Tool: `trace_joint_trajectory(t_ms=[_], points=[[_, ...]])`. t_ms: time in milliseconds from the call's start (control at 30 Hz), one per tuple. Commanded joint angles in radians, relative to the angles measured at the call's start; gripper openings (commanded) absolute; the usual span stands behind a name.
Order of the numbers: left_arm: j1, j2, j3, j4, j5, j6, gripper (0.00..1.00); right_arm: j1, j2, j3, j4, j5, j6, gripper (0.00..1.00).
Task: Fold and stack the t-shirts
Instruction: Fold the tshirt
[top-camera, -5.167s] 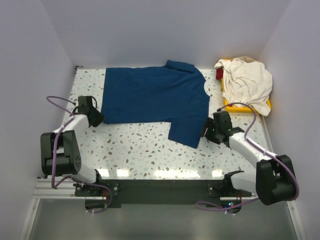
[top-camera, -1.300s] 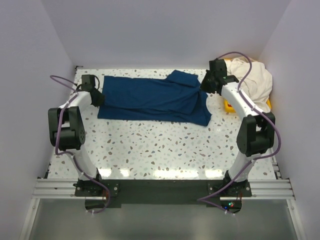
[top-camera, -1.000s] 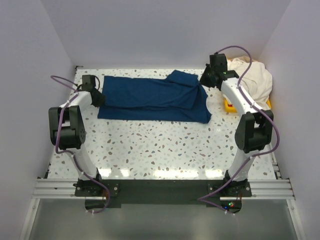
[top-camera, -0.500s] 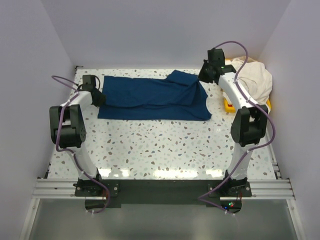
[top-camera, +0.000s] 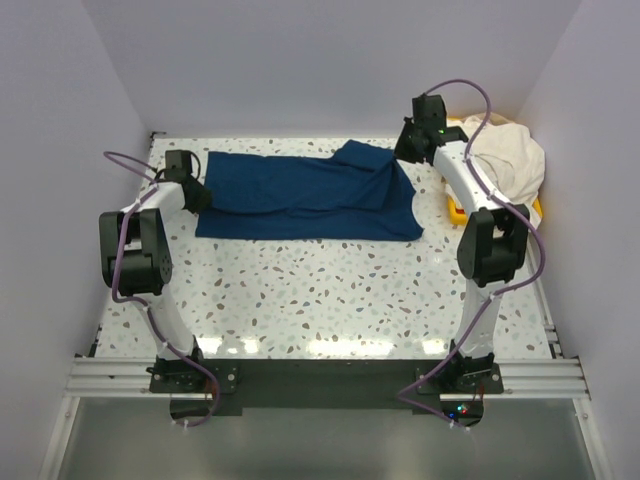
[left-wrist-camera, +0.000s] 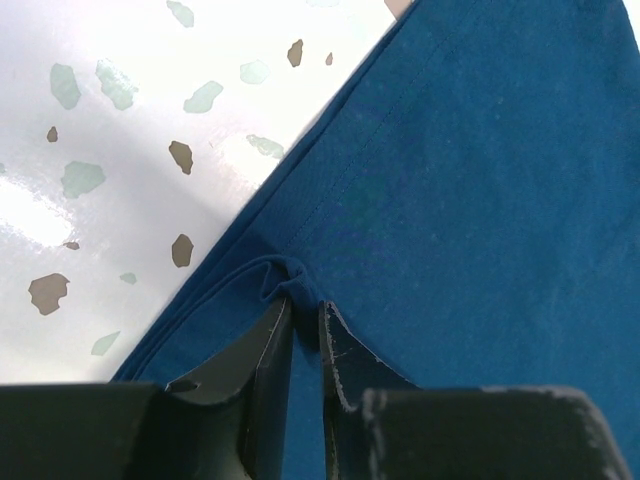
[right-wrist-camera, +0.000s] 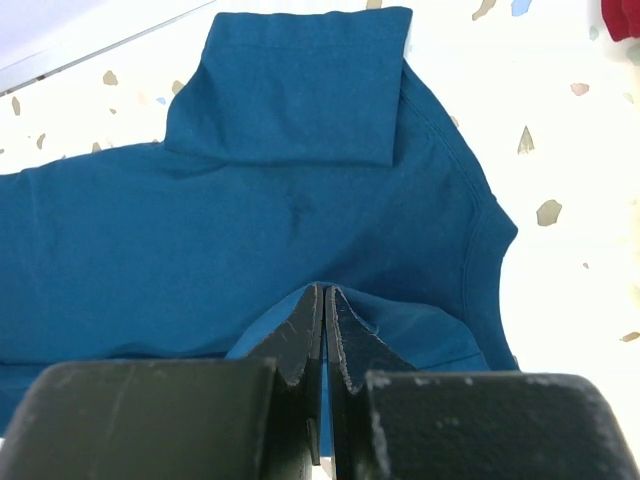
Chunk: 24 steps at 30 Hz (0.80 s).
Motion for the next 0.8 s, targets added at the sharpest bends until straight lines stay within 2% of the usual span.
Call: trace_joint_trajectory(t_ms=[0, 500, 633, 733, 767], points=[[0.003, -0.003, 0.039, 0.04, -0.012, 0.004, 0.22, -0.006, 0.013, 0.051, 0.005, 0.016, -0.026, 0.0], [0.02, 0.008, 0.045, 0.055, 0.005, 0.007, 0.23, -0.009, 0.074, 0.108, 0.022, 0.007, -0.026, 0.0], [0.028, 0.008, 0.044, 0.067, 0.013, 0.018, 0.31, -0.014, 0.1, 0.128, 0.016, 0.002, -0.029, 0.0], [0.037, -0.006, 0.036, 0.092, 0.028, 0.024, 0.41, -0.02, 0.122, 0.137, 0.022, -0.008, -0.029, 0.0], [0.038, -0.012, 0.029, 0.095, 0.034, 0.026, 0.49, -0.02, 0.128, 0.142, 0.022, -0.013, -0.029, 0.0]])
